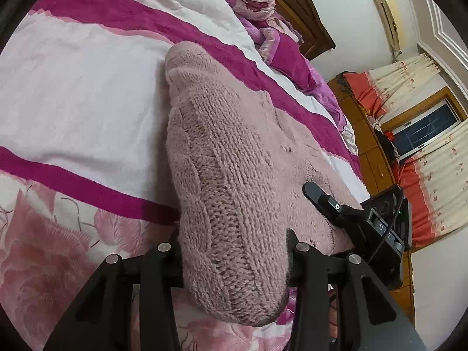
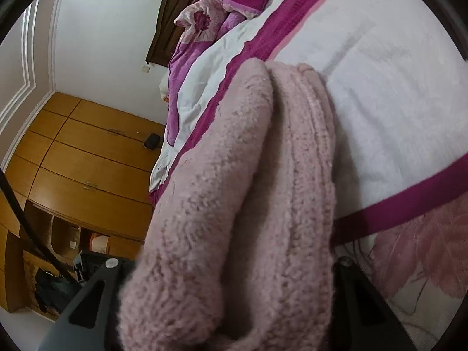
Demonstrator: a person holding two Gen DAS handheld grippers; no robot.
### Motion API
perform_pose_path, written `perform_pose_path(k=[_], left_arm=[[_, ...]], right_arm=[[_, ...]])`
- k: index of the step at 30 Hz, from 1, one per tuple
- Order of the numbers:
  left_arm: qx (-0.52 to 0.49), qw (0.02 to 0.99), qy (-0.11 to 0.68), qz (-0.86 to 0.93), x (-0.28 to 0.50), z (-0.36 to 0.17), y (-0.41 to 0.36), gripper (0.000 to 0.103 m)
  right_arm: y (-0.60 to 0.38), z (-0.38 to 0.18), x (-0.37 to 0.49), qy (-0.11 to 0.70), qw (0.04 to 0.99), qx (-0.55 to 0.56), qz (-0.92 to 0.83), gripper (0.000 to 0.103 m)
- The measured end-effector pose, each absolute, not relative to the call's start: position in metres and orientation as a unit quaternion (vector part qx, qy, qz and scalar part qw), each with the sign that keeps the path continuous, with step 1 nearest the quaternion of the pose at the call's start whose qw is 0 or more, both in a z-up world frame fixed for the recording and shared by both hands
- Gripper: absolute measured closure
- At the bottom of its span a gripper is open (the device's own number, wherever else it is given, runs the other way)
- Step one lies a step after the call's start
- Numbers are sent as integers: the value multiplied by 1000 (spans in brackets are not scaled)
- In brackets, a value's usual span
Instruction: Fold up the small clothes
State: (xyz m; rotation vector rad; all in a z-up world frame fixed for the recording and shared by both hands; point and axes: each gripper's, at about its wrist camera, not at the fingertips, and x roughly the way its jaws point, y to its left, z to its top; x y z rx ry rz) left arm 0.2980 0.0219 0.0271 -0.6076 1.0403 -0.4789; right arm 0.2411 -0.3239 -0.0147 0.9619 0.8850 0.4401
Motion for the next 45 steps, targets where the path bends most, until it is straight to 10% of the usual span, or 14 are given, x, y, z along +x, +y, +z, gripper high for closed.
perform_pose_path(k=[45], left_arm=[[-277,790,511,-194,123,79,79,85]], right_arm=[[-242,24,109,469,757,417,180,65]])
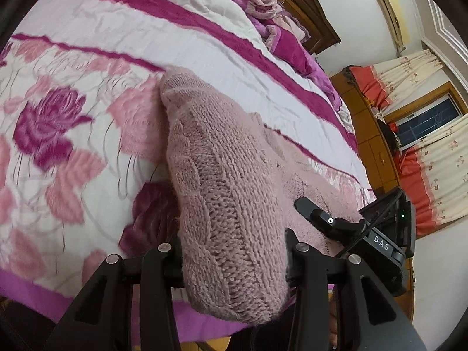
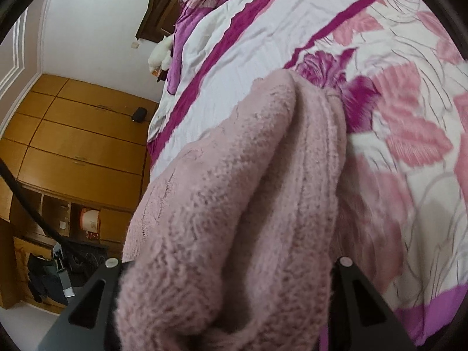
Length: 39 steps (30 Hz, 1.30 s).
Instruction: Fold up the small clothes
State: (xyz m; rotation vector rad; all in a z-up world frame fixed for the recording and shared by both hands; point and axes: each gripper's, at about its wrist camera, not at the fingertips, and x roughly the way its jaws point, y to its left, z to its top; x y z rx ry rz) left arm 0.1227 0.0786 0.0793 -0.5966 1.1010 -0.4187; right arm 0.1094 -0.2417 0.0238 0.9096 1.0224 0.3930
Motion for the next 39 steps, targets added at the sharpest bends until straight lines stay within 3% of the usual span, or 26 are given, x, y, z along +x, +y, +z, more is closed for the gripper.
perform_pose_path(k=[10,13,17,23,30,34,39], left_arm=[[-260,788,527,-183,94,64,84,85],[-271,779,536,-179,89,50,89,84],[-312,750,556,-176,85,25,103,76],[-360,723,557,-194,68,9,124,74],[-205,813,527,-137,30,51,115,70],[-59,874,477,-69,2,90,92,70],[-32,898,438,-38,-28,107,87,70]], right_arm=[[-227,4,83,488,752,404,183,64],[-227,-4,74,498,746,406,177,60],[-226,-8,60,513,754,374,168,47],[-229,-8,40,517,773,333,157,44],[-222,12,15,523,823,206,87,30],[-213,35,-6,509,850,129,52,29],[-207,57,-41,482,873,63,28,29]])
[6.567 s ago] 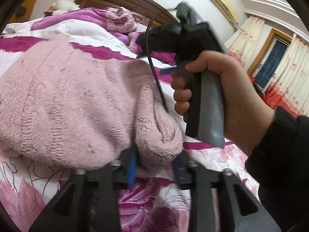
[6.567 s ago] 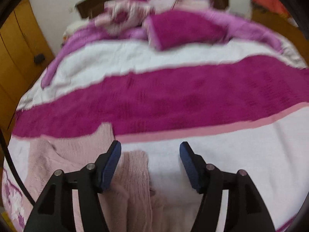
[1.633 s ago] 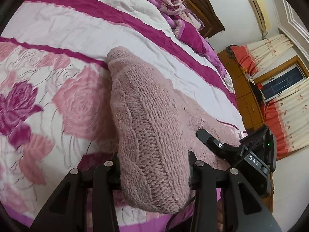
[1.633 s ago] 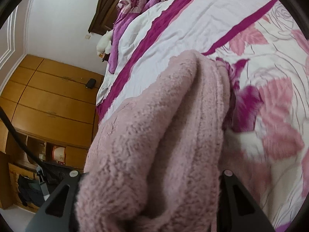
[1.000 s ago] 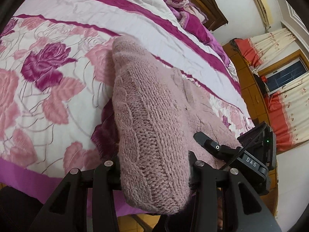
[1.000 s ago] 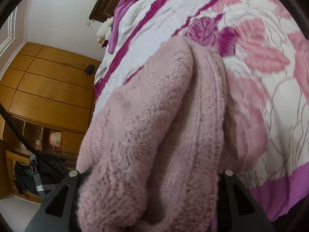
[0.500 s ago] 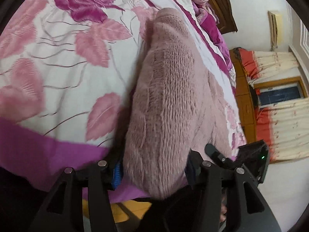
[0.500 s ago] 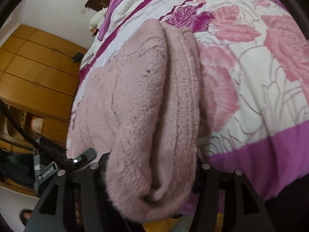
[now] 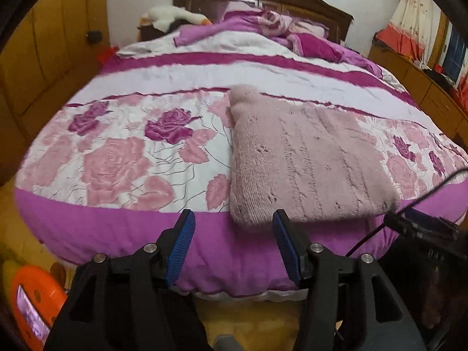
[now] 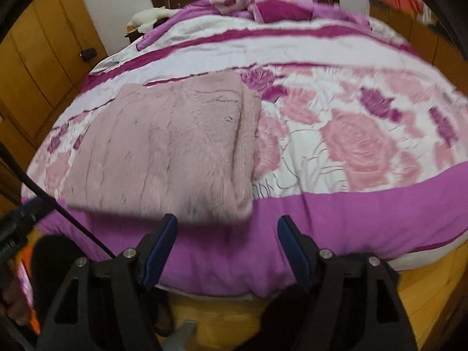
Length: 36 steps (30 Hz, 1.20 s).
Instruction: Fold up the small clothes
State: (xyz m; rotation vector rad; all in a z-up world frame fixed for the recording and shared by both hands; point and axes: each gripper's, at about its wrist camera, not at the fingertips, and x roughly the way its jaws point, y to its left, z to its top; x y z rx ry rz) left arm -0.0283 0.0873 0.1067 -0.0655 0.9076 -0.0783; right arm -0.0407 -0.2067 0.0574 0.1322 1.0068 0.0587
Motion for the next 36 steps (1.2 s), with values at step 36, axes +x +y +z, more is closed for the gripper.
perform_pose_path(k=[36], left_arm=[[16,896,440,-50,-47,94,48,70]], right_arm=[[-185,62,-79,474,879,36,30,29]])
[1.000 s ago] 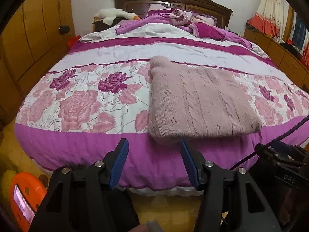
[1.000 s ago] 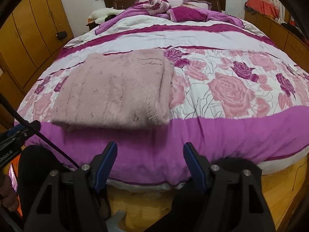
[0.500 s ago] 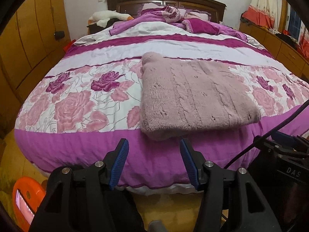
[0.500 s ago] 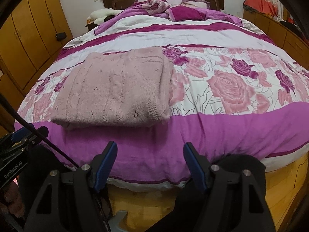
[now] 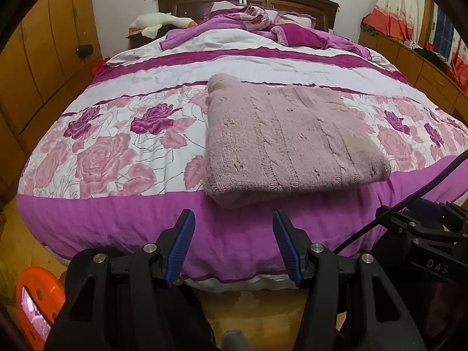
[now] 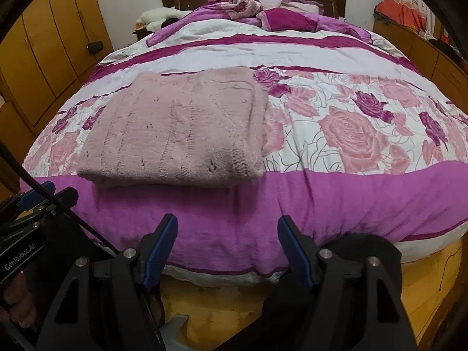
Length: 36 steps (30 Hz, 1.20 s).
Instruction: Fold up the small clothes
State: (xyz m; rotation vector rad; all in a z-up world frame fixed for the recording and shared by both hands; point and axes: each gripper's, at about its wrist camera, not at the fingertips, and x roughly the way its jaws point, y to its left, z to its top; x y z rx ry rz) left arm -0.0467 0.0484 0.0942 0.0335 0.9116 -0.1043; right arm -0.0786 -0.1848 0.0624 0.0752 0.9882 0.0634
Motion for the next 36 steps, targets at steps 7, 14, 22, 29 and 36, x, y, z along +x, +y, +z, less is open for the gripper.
perform_pose_path(k=[7,14,22,29,36], left_arm=[[24,895,442,-55,-45,92,48,69],[21,893,446,-56,-45,90,49,69],[15,887,458,-50,-42,85,51,69],[21,885,463,-49,-41,83,49,69],[22,885,463,-47,-41,82,49,69]], right_arm=[[-179,60,-79,478,877,26,34,29],[-175,59,-79,481,876,22,36,29],[-176,56,-79,486,873,19,29,29],[-177,53,-79,492,870,16,23,29],[-177,53,-79,491,871,15,24,29]])
